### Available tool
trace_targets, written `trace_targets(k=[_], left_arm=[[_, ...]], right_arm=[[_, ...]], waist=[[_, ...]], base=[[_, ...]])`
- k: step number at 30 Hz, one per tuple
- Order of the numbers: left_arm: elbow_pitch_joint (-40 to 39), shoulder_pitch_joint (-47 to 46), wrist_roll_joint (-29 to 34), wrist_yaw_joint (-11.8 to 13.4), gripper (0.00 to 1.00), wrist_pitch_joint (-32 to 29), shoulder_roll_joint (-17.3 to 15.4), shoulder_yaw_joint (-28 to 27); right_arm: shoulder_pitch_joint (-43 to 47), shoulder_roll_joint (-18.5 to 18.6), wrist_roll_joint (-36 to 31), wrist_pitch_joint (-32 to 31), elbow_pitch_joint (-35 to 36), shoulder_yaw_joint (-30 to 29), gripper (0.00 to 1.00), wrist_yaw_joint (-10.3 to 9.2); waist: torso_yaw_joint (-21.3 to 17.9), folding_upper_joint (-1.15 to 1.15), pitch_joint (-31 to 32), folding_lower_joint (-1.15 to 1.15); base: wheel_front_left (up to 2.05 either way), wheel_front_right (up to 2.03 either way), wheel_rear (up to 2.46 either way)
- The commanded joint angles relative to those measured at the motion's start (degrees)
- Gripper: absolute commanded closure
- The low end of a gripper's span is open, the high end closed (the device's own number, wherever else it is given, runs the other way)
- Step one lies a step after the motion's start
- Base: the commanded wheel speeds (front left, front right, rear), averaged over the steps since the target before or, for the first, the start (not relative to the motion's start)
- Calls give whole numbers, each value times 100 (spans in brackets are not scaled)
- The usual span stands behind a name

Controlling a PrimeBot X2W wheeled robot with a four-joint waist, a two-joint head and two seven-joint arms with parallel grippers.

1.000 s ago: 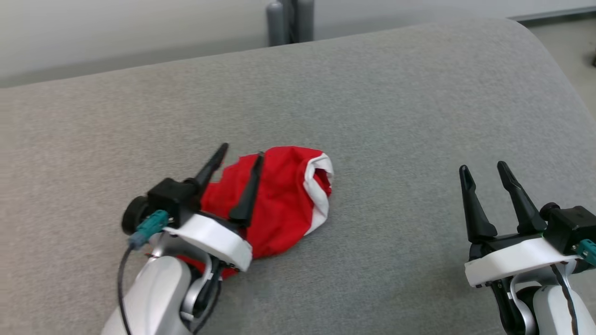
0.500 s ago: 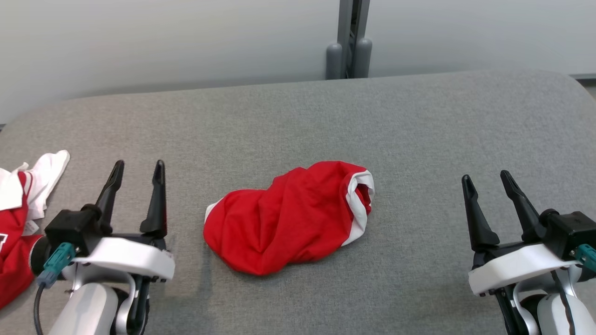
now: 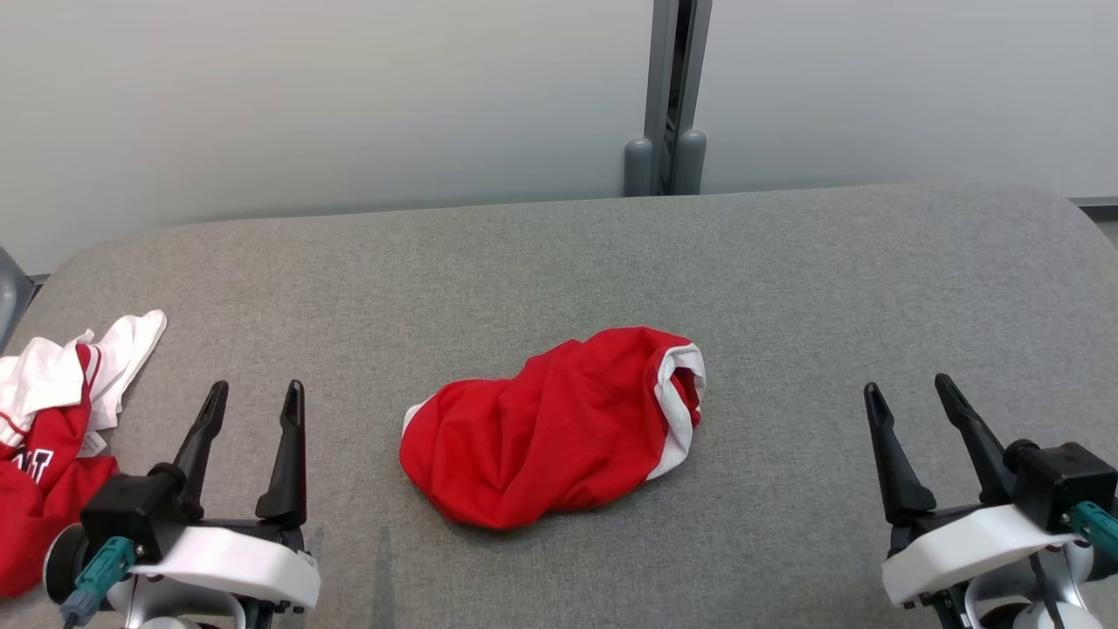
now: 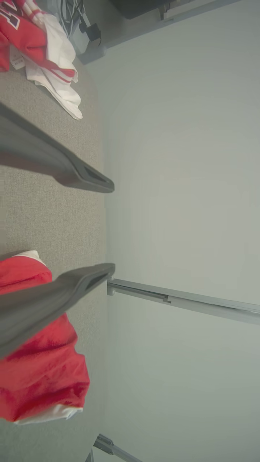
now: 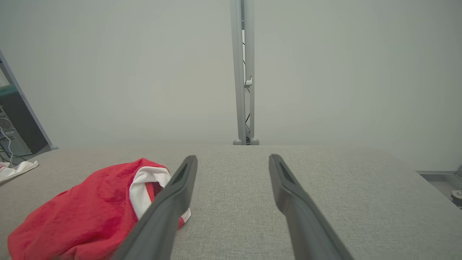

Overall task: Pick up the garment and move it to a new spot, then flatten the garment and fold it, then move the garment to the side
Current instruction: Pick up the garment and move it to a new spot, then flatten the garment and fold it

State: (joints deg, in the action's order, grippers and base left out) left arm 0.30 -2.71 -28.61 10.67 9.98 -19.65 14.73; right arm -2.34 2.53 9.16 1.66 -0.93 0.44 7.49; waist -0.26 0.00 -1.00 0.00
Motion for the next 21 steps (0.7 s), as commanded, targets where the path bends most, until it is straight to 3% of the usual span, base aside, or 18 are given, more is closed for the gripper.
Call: trace_targets(k=[1, 21], left_arm=[[-50, 91, -19, 52, 0, -31, -49, -1], [-354, 298, -59, 203, 0, -253, -143, 59]], right_arm=[[99, 27, -11, -44, 43, -39, 0, 1], [464, 27, 27, -239, 506, -252, 0, 1]], waist=[[-7, 0, 37, 0], [-20, 0, 65, 0]], base=[[0, 0, 0], [0, 0, 0]])
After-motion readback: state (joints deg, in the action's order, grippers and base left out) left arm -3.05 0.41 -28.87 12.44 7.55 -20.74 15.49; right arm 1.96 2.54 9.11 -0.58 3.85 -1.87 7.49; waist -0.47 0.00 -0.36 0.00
